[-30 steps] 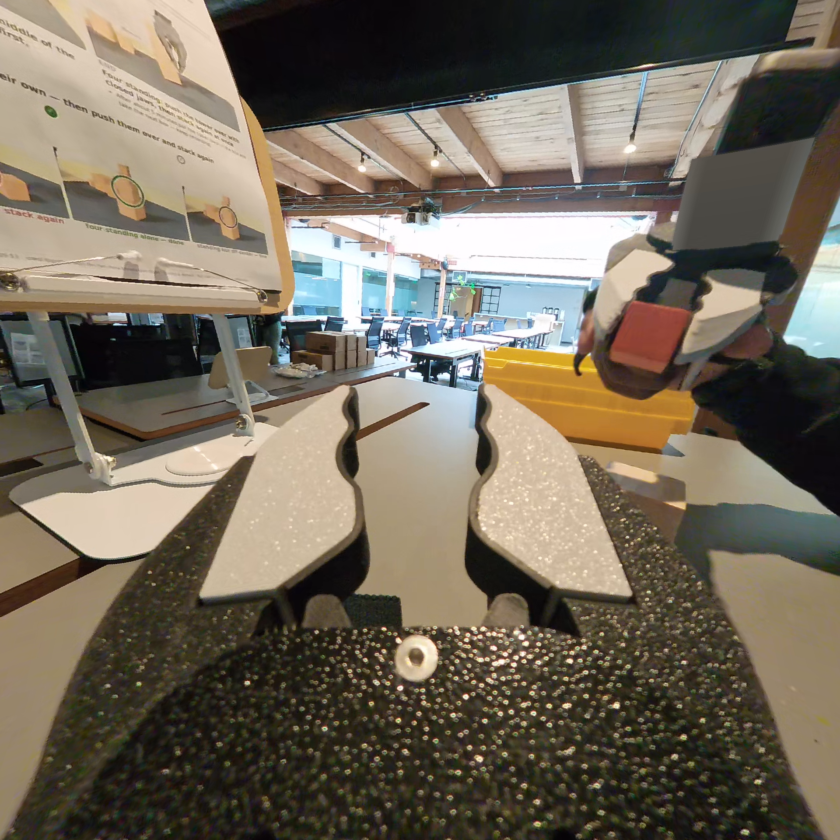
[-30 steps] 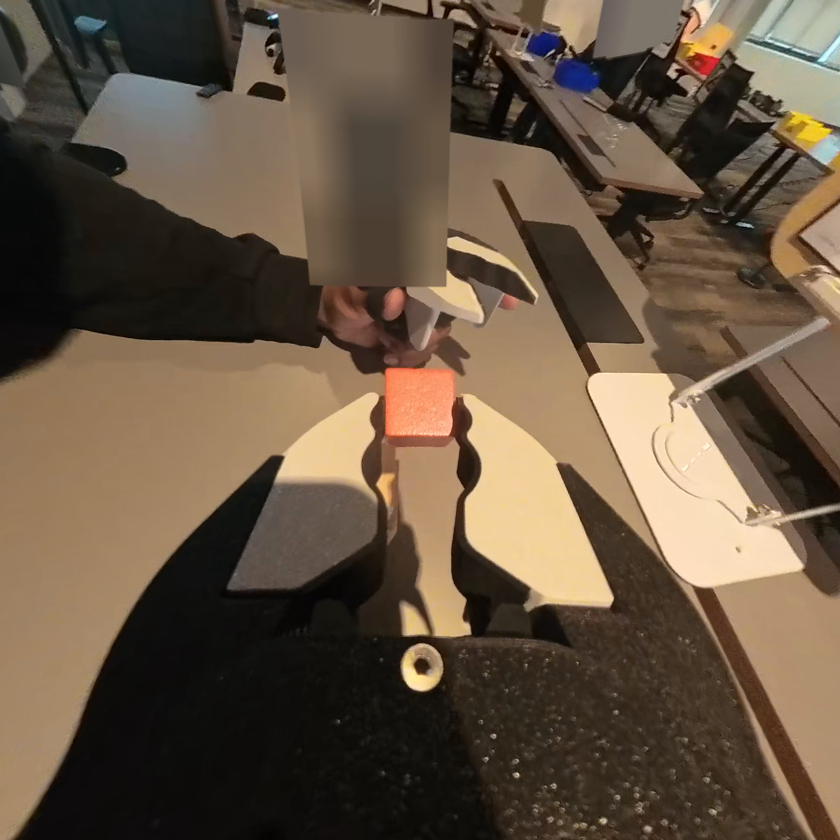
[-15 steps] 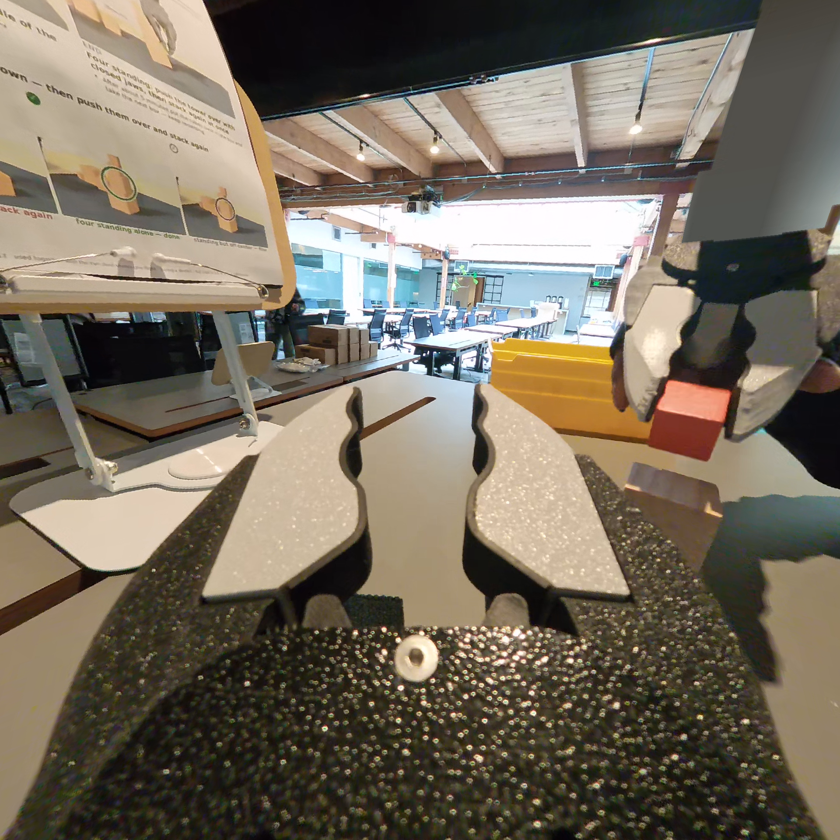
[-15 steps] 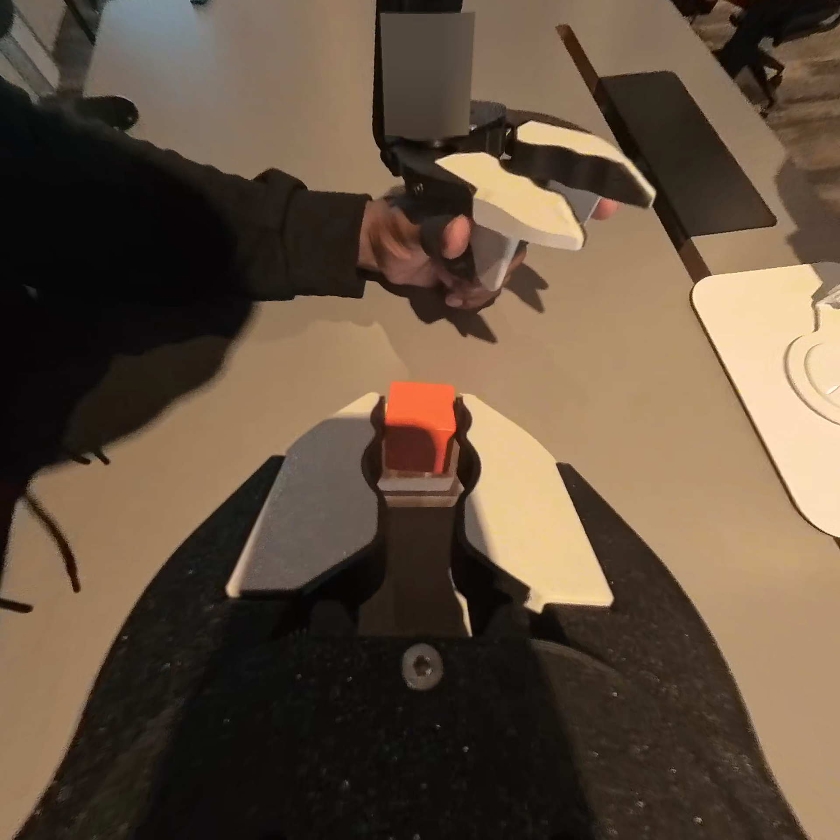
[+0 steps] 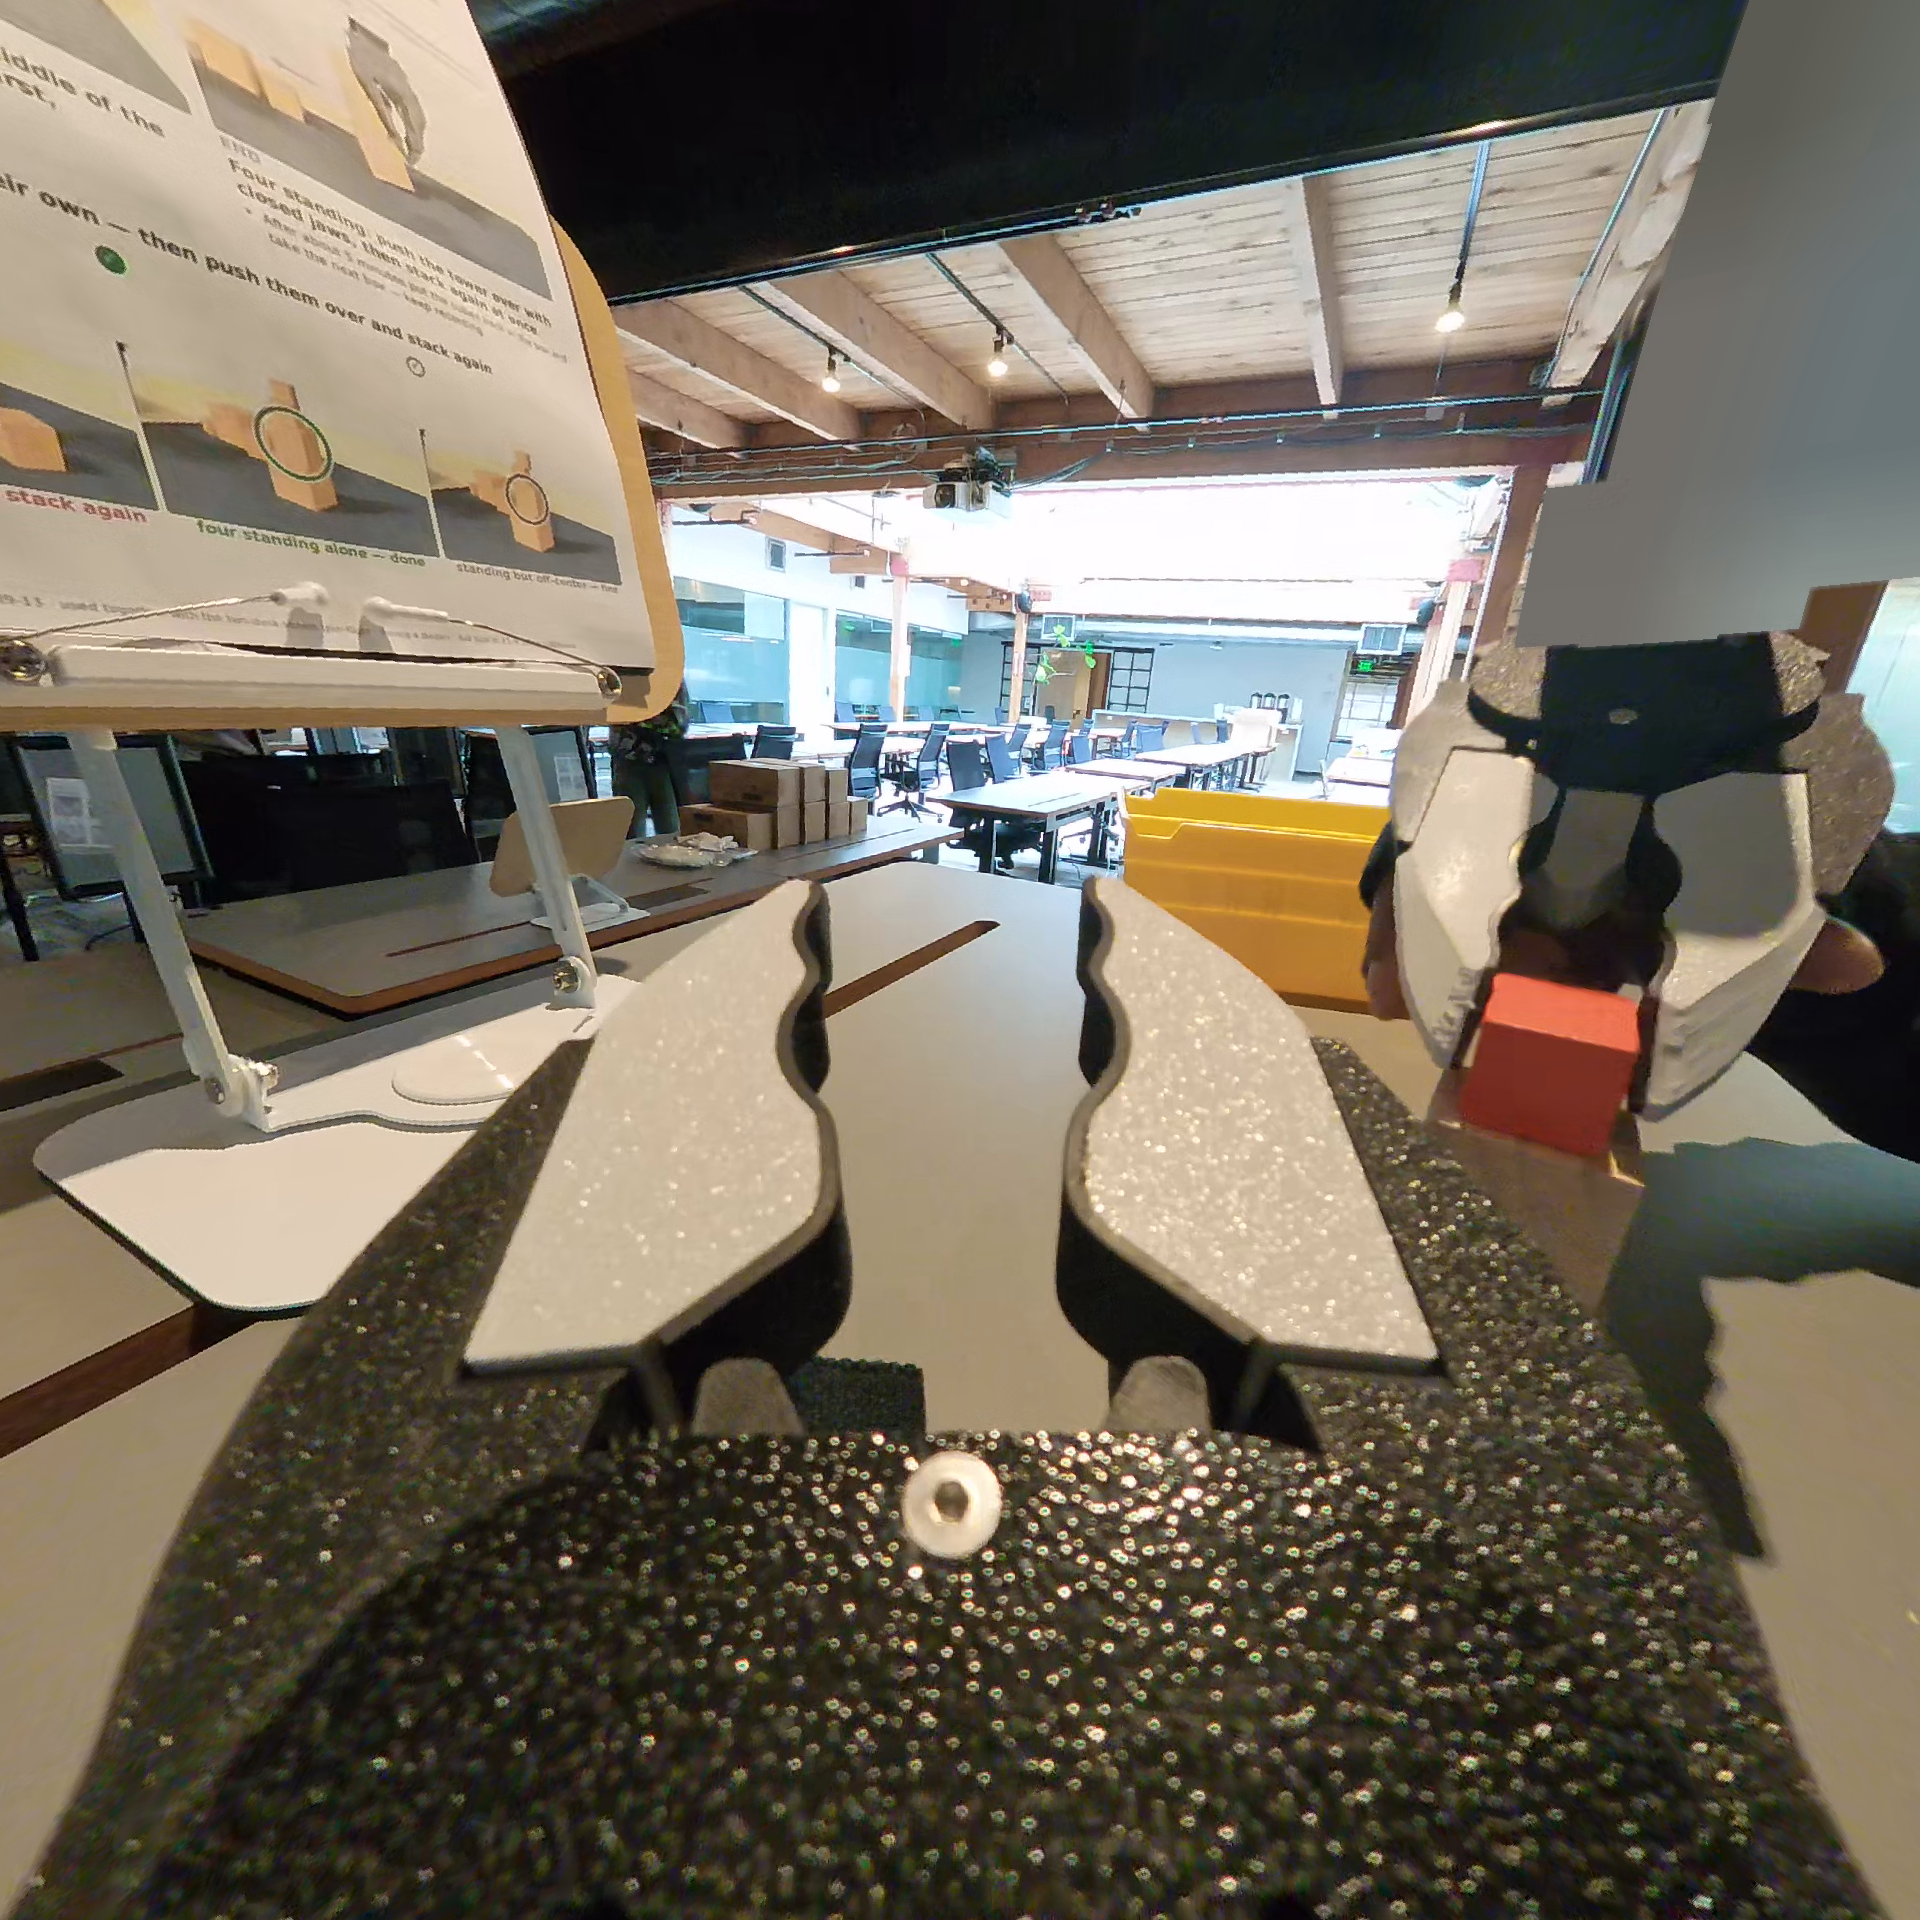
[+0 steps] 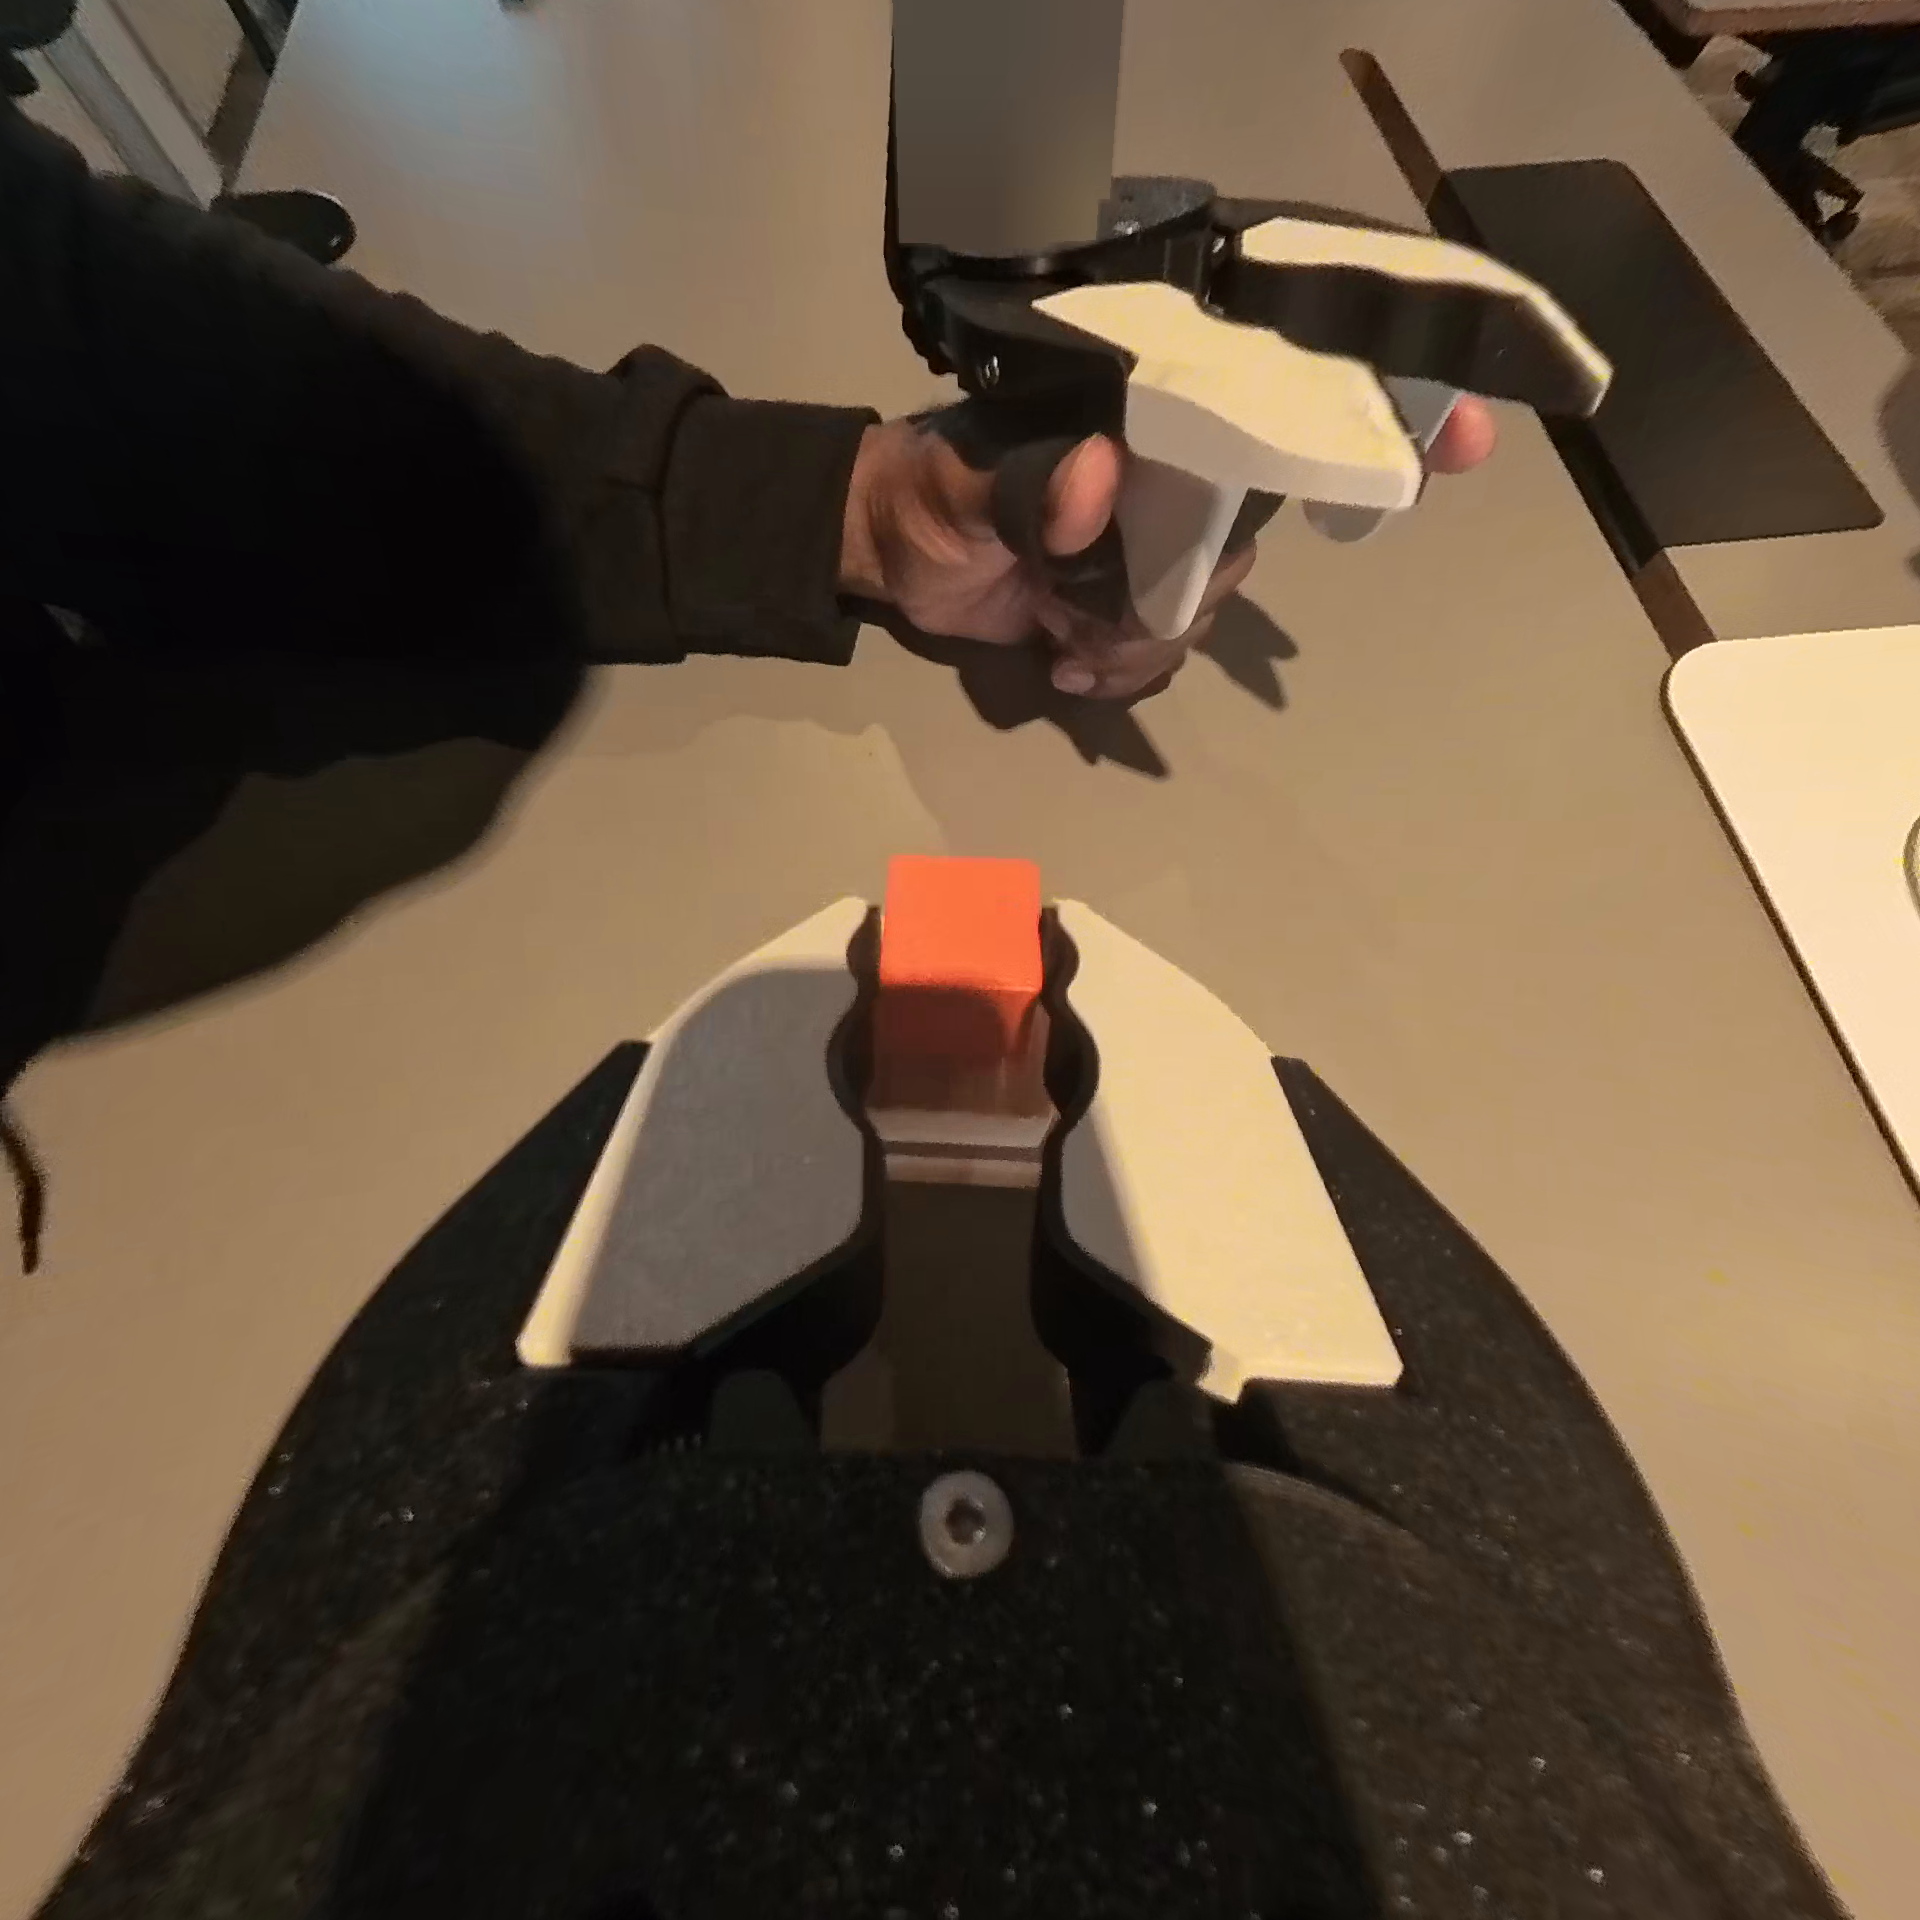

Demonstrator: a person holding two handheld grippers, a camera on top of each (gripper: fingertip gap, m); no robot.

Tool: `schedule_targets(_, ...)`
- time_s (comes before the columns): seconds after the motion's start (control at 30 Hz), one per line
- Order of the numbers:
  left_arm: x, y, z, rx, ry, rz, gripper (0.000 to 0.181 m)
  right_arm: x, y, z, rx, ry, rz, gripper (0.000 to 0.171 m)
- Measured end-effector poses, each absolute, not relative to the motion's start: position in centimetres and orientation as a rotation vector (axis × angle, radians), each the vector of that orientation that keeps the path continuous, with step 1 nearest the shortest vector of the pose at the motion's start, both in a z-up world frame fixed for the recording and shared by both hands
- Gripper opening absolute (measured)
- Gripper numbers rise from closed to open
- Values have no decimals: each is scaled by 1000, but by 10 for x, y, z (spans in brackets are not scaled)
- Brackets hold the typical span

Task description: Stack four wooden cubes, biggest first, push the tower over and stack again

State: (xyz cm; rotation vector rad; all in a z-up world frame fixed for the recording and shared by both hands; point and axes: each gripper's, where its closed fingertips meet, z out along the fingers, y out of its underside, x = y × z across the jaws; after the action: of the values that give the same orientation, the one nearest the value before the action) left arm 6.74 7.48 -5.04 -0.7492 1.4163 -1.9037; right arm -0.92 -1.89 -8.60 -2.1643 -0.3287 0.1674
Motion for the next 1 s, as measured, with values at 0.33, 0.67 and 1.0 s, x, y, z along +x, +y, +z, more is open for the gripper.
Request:
schedule_targets(0.33, 68, 75, -51, -753, 1421, -1910, 45, -7, -22, -96, -2194, -352, 166, 29)
schedule_targets(0.67, 68, 75, -51, -753, 1422, -1912, 45, -9, -25, -95, -2191, -373, 184, 29)
schedule_targets(1.0, 67, 75, -50, -749, 1419, -1916, 45, 0, -38, -97, -2210, -429, 156, 56)
